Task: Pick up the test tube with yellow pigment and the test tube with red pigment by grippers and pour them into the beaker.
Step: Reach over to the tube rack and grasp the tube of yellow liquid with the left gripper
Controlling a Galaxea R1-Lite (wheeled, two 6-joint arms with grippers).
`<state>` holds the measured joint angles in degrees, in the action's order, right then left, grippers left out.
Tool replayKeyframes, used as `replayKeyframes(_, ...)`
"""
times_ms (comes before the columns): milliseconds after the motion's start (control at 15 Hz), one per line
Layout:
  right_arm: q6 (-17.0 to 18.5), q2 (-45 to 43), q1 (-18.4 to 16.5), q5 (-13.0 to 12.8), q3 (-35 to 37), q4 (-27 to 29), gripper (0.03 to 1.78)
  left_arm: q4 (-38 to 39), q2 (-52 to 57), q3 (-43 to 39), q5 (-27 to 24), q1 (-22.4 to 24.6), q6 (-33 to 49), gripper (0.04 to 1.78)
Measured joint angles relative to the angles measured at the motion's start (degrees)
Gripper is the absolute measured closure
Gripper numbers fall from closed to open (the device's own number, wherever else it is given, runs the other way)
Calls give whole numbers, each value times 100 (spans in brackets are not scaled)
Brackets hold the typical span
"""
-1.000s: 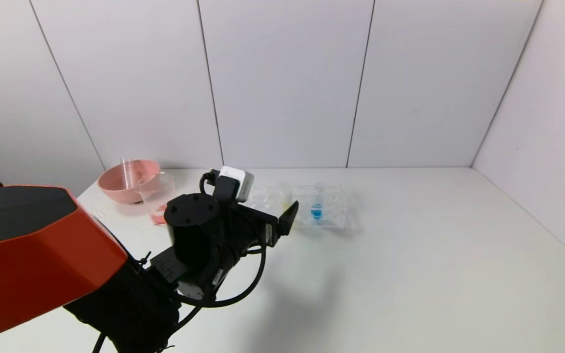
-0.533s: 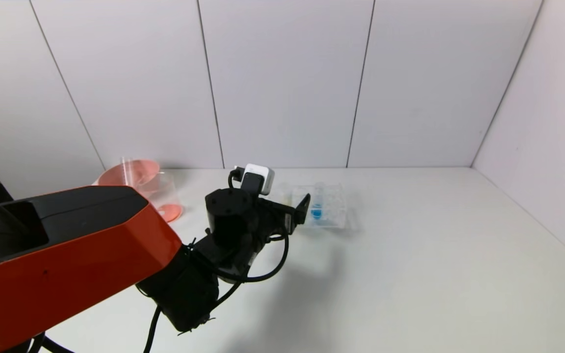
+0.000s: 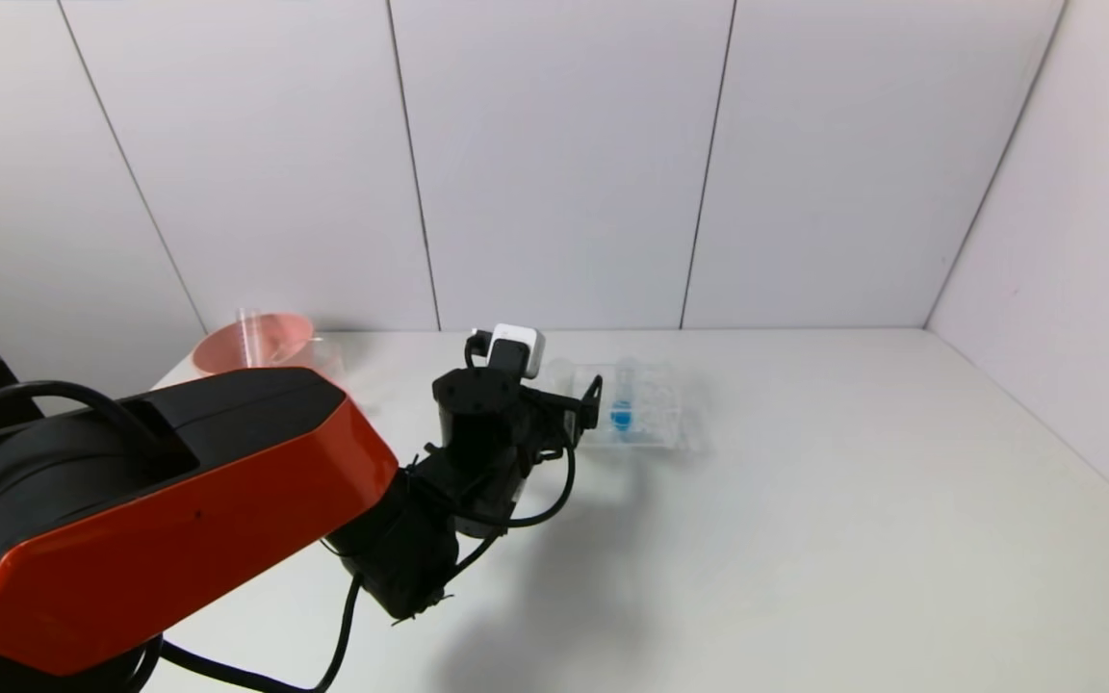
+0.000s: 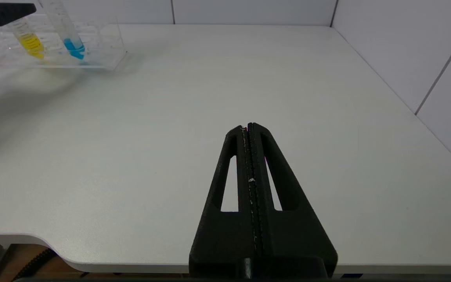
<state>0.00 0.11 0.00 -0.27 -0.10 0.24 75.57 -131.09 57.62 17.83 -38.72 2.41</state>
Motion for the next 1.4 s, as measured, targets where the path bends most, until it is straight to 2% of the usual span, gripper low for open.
replayKeyframes(467,0,0,0,2,0,2,170,-13,-117,169,74,49,1,4)
replayKeyframes(600,0,0,0,2,0,2,170,-22,-124,177,68,49,-7,11)
replayKeyframes(733,0,0,0,0,0,0,170,-24,-127,179,68,49,-5,28)
replayKeyframes(867,0,0,0,0,0,2,170,-24,-138,179,66,49,-10,55)
replayKeyframes(1133,0,0,0,0,0,2,170,-27,-144,179,40,30,-16,127)
replayKeyframes(1200,0,0,0,0,0,2,170,-27,-146,179,41,33,-16,135)
replayKeyframes(1400,0,0,0,5,0,2,170,-49,-146,172,49,33,-22,137)
